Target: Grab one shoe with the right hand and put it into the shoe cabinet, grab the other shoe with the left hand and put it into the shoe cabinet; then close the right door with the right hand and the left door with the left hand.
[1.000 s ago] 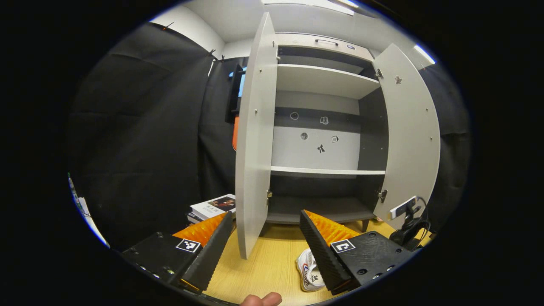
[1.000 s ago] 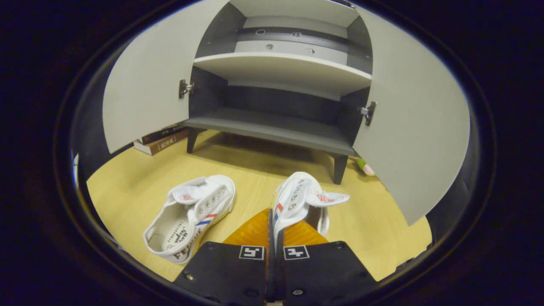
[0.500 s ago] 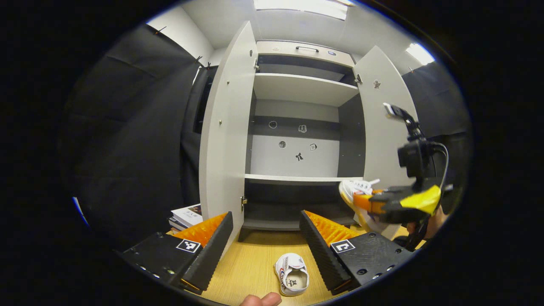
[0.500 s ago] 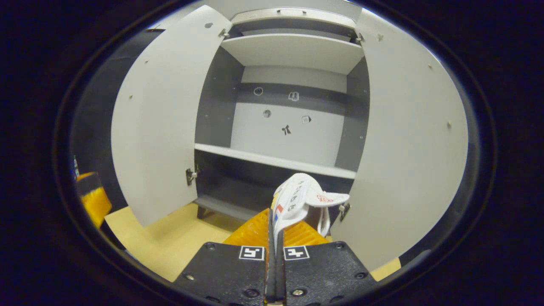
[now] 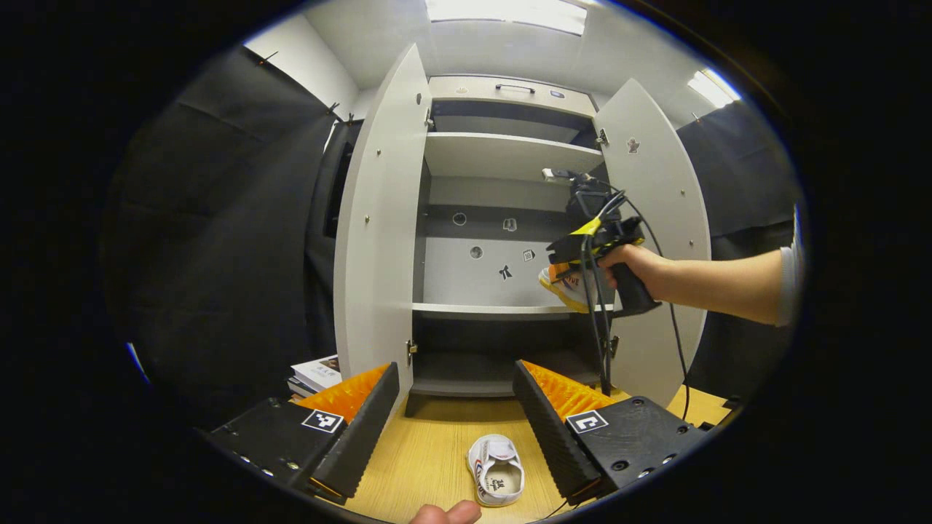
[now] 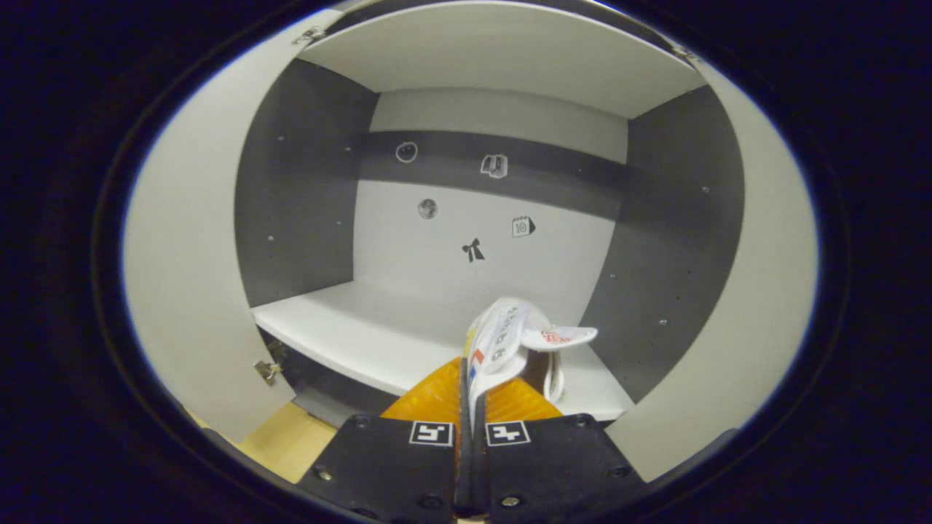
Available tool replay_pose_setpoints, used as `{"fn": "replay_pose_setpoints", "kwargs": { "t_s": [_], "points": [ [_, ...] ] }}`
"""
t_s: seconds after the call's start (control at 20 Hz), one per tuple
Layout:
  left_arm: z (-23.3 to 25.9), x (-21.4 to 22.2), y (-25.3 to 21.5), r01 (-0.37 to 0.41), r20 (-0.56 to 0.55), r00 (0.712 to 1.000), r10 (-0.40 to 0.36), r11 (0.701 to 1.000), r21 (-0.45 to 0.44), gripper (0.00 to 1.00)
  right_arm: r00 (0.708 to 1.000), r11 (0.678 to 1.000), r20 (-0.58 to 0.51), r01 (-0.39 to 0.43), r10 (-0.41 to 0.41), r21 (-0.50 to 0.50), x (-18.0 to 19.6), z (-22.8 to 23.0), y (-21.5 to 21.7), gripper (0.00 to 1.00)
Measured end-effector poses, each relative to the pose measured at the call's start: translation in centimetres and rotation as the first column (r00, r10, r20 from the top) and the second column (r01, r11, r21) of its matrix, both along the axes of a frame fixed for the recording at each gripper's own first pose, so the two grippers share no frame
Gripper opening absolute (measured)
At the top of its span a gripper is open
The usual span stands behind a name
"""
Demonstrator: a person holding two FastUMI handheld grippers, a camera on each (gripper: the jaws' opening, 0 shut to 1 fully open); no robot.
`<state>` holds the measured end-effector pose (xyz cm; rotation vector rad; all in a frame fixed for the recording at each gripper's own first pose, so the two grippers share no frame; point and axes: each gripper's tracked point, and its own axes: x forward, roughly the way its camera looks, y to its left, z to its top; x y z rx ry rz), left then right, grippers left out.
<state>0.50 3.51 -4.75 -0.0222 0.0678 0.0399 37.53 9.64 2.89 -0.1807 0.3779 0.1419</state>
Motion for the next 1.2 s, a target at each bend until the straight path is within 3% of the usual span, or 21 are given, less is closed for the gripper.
{"fn": "replay_pose_setpoints", "kwargs": {
  "t_s": [0.3, 0.45, 0.8, 1.0, 1.2],
  "points": [
    [-1.0, 0.2, 2.2, -0.059, -0.023, 0.998, 0.059, 0.998, 0.01, 0.95, 0.991, 0.996, -0.124, 0.031, -0.041, -0.085, 5.2, -1.0, -0.7, 0.04],
    [-1.2, 0.4, 3.0, -0.077, -0.027, 0.997, 0.077, 0.997, 0.011, 0.95, 0.977, 0.995, -0.205, 0.033, -0.053, -0.096, 6.0, -2.1, -0.2, 0.04],
    [-1.6, 1.1, 2.6, -0.059, -0.029, 0.998, 0.06, 0.998, 0.013, 0.95, 0.958, 0.985, -0.277, 0.028, -0.076, -0.171, 6.3, -2.8, 0.0, 0.02],
    [-1.9, 1.3, 2.5, -0.054, -0.028, 0.998, 0.054, 0.999, 0.004, 0.95, 0.962, 0.987, -0.27, 0.004, -0.048, -0.162, 5.3, -1.7, 0.2, 0.11],
    [-2.3, 1.4, 2.3, -0.051, -0.03, 0.998, 0.051, 0.999, 0.0, 0.95, 0.977, 0.994, -0.214, -0.036, 0.014, -0.101, 2.1, 0.7, 0.7, 0.28]
  ]
}}
